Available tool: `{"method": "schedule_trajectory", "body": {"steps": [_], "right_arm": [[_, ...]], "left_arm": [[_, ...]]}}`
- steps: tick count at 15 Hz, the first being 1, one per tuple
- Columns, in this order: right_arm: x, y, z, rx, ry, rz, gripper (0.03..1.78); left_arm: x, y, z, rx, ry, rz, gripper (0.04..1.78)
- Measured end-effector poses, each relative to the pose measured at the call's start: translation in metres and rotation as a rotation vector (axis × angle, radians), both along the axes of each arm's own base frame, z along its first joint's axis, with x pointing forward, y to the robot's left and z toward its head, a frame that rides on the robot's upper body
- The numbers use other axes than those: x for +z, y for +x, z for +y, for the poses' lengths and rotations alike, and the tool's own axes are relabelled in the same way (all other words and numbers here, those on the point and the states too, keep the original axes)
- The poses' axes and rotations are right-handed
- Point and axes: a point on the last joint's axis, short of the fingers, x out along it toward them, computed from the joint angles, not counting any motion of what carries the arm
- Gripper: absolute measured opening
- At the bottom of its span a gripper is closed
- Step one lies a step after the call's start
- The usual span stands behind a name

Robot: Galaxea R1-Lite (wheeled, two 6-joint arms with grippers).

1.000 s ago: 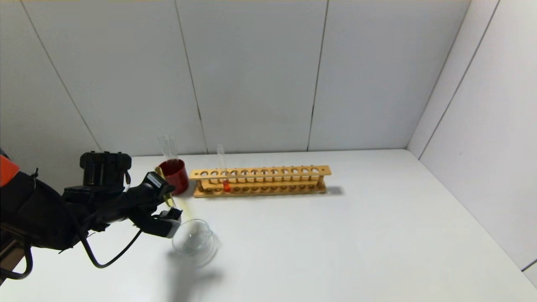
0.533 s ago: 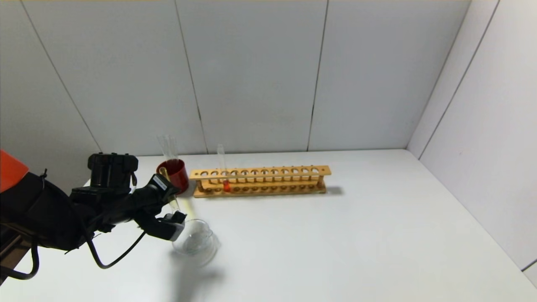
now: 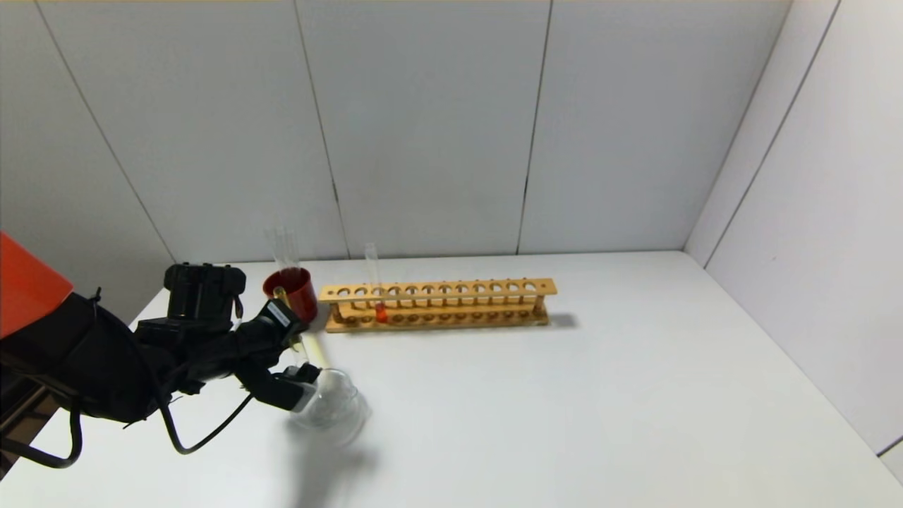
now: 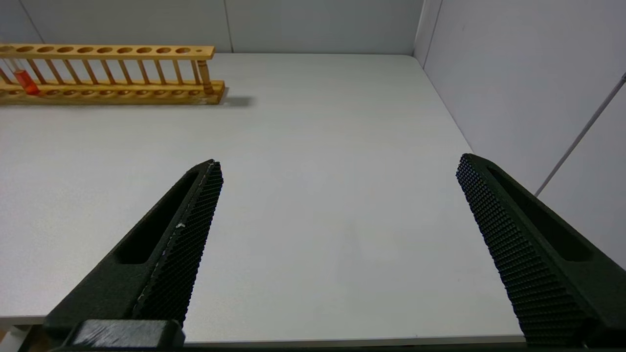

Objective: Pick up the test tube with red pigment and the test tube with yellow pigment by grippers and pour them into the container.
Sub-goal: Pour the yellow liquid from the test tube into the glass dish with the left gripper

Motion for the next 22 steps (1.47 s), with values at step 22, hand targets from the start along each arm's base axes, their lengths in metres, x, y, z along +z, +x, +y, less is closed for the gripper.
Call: {"method": "schedule_trajectory", "body": {"steps": [22], "right_arm": [[0.0000, 0.0000, 0.0000, 0.000, 0.000, 0.000, 1.75]], "left_arm": [[-0.0023, 0.0039, -0.0060, -0.019, 0.095, -0.076, 0.32]]}}
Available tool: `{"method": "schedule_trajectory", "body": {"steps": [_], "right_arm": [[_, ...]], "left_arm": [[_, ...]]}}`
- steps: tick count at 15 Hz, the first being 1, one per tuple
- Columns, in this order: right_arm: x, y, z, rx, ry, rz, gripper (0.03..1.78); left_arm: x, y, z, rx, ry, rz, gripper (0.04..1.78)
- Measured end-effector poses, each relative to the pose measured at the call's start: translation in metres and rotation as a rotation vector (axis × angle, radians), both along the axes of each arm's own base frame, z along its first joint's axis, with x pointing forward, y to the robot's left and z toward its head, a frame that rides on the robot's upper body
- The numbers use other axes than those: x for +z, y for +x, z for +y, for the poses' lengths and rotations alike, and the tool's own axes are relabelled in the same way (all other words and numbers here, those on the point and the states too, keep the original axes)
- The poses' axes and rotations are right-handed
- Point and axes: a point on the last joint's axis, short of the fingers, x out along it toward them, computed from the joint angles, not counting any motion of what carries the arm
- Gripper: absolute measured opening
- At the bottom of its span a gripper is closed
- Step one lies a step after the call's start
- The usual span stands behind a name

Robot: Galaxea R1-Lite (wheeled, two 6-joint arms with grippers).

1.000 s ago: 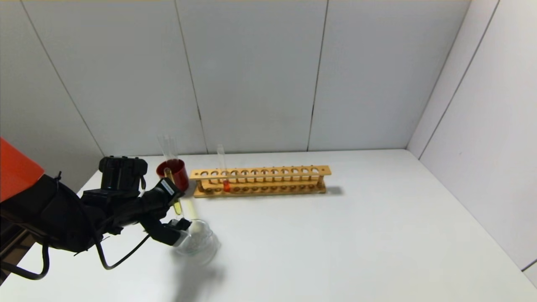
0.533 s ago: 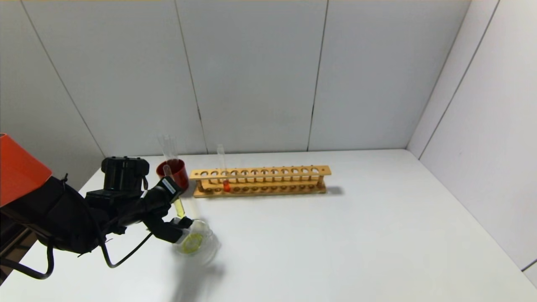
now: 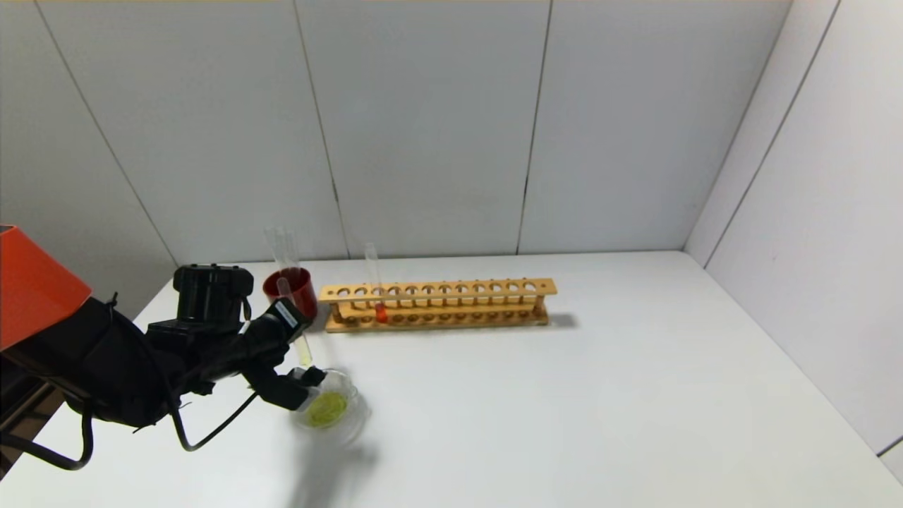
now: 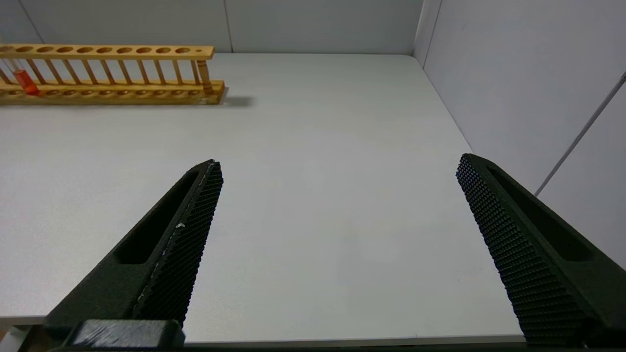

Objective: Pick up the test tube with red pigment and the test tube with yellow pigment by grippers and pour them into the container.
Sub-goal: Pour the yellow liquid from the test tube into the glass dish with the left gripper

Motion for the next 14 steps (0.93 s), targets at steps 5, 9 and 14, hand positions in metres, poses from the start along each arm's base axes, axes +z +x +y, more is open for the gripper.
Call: {"method": "schedule_trajectory", "body": {"steps": [5, 9, 14], "right_arm": [[0.0000, 0.0000, 0.0000, 0.000, 0.000, 0.000, 1.75], [0.0000, 0.0000, 0.0000, 0.000, 0.000, 0.000, 1.75], [0.0000, 0.0000, 0.0000, 0.000, 0.000, 0.000, 1.75]], "left_arm": [[0.0018, 0.0007, -0.0011, -0.021, 0.026, -0.027, 0.32], [0.0042, -0.0003, -0.0034, -0.040, 0.043, -0.040, 0.32], [0.0079, -0.0015, -0.0050, -0.065, 0.069, -0.060, 0.32]]}}
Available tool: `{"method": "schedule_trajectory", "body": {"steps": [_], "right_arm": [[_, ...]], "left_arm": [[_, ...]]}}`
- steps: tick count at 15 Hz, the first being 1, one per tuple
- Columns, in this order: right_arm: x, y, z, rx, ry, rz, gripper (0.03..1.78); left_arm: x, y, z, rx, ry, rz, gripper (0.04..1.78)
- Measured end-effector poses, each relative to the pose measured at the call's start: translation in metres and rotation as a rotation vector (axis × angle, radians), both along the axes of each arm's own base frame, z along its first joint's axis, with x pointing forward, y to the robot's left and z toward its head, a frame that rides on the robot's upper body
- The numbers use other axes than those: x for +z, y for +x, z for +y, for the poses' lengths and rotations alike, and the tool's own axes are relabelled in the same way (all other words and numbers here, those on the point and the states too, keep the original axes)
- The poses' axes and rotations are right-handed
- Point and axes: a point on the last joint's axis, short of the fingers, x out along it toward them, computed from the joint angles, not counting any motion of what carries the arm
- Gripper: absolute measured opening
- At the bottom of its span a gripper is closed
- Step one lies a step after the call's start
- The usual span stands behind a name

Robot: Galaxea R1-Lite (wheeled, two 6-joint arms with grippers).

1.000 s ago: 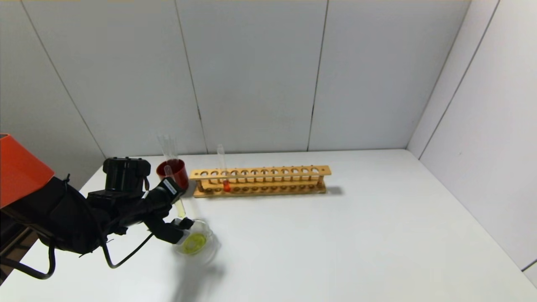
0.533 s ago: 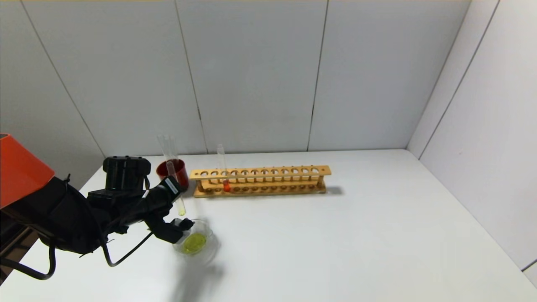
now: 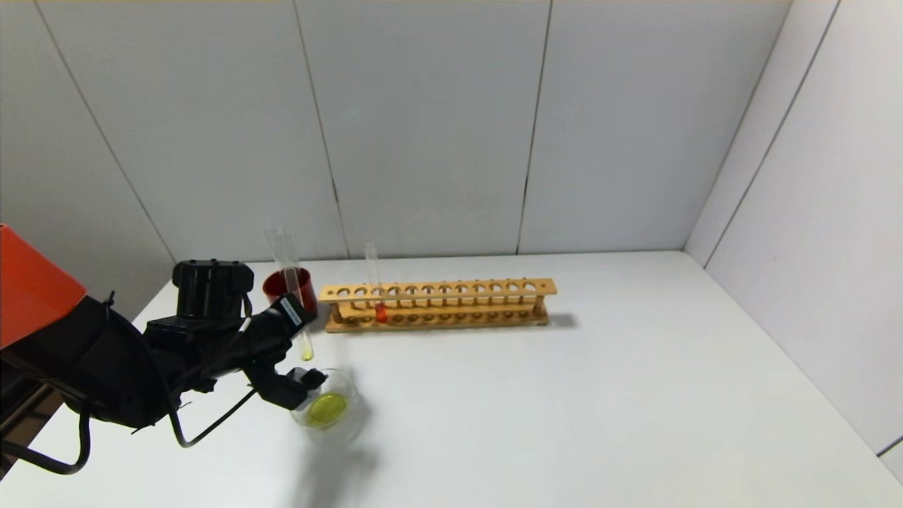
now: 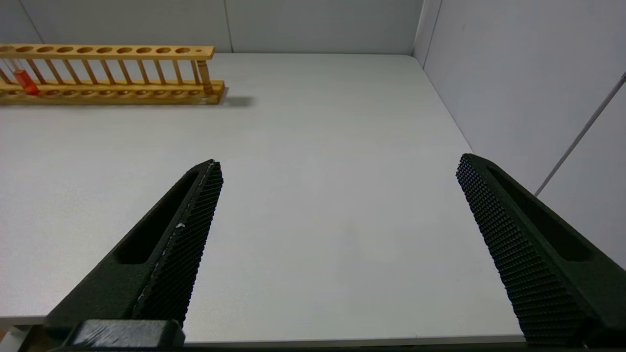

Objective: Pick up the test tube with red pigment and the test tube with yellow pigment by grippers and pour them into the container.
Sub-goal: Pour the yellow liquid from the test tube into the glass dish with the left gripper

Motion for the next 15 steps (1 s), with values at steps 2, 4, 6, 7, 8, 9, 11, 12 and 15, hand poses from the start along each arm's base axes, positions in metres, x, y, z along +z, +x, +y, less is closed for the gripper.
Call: {"method": "schedule_trajectory", "body": {"steps": [2, 4, 6, 7, 8, 9, 11, 12, 15], "right_arm": [[0.0000, 0.0000, 0.0000, 0.000, 0.000, 0.000, 1.75], [0.0000, 0.0000, 0.0000, 0.000, 0.000, 0.000, 1.75], [0.0000, 0.0000, 0.0000, 0.000, 0.000, 0.000, 1.75], [0.0000, 0.0000, 0.0000, -0.001, 0.000, 0.000, 1.75], [0.0000, 0.0000, 0.0000, 0.000, 0.000, 0.000, 1.75], [0.0000, 0.0000, 0.0000, 0.000, 0.000, 0.000, 1.75], [0.0000, 0.0000, 0.0000, 0.000, 0.000, 0.000, 1.75], [0.0000, 0.0000, 0.0000, 0.000, 0.000, 0.000, 1.75], [0.0000, 0.0000, 0.0000, 0.000, 0.000, 0.000, 1.75]], "left_arm": [[0.0024, -0.0009, -0.0005, -0.010, 0.010, -0.011, 0.32], [0.0033, -0.0016, -0.0006, -0.012, 0.012, -0.014, 0.32], [0.0038, -0.0017, -0.0007, -0.012, 0.013, -0.016, 0.32], [0.0039, -0.0018, -0.0009, -0.013, 0.014, -0.016, 0.32], [0.0041, -0.0016, -0.0009, -0.012, 0.014, -0.017, 0.32], [0.0041, -0.0015, -0.0009, -0.012, 0.013, -0.017, 0.32], [0.0042, -0.0015, -0.0009, -0.013, 0.014, -0.018, 0.32], [0.0044, -0.0013, -0.0009, -0.016, 0.020, -0.021, 0.32], [0.0065, -0.0001, -0.0010, -0.030, 0.043, -0.050, 0.32]]}}
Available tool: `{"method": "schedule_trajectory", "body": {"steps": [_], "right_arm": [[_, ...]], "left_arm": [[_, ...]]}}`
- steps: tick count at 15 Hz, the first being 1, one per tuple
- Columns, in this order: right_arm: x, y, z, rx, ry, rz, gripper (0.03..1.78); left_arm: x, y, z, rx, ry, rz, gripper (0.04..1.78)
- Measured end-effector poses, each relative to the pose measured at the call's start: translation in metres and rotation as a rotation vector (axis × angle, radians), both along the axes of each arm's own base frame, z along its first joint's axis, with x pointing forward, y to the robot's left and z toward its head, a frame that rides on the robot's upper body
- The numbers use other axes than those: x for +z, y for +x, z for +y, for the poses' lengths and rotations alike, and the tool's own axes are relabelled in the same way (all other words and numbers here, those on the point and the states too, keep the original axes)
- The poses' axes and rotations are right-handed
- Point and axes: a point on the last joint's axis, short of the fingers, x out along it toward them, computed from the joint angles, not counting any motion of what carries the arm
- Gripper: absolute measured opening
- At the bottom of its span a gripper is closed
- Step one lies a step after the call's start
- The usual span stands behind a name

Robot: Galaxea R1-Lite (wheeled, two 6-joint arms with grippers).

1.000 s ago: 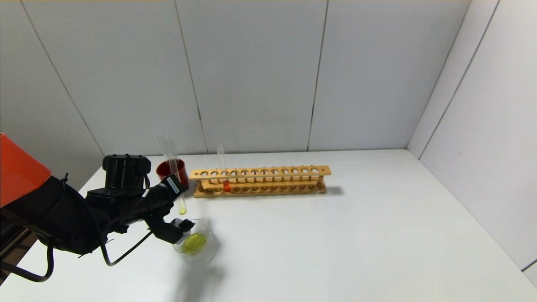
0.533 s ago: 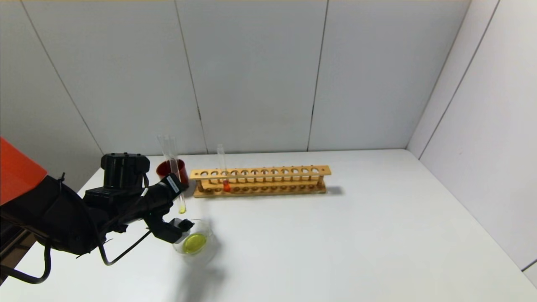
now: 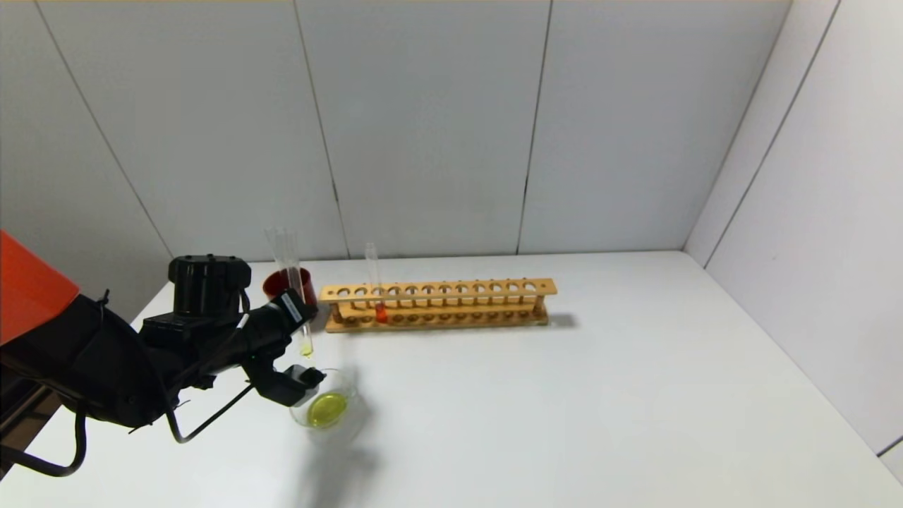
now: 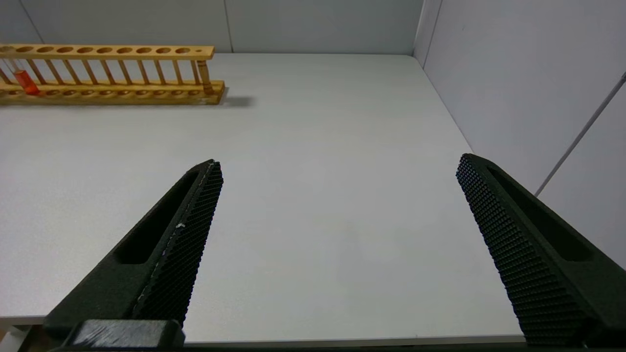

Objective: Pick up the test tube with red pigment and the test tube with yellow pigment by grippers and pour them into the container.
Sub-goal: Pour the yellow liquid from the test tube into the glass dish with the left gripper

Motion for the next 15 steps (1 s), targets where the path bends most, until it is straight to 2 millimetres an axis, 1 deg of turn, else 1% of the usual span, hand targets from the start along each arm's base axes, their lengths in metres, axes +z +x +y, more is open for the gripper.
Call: {"method": "schedule_trajectory", "body": {"steps": [9, 15], "right_arm": [[0.0000, 0.0000, 0.0000, 0.000, 0.000, 0.000, 1.75], [0.0000, 0.0000, 0.0000, -0.001, 0.000, 0.000, 1.75]], "left_arm": [[0.0001, -0.0016, -0.0019, -0.011, 0.002, 0.003, 0.32], [0.0022, -0.0071, -0.0060, -0.032, 0.014, -0.004, 0.32]]}}
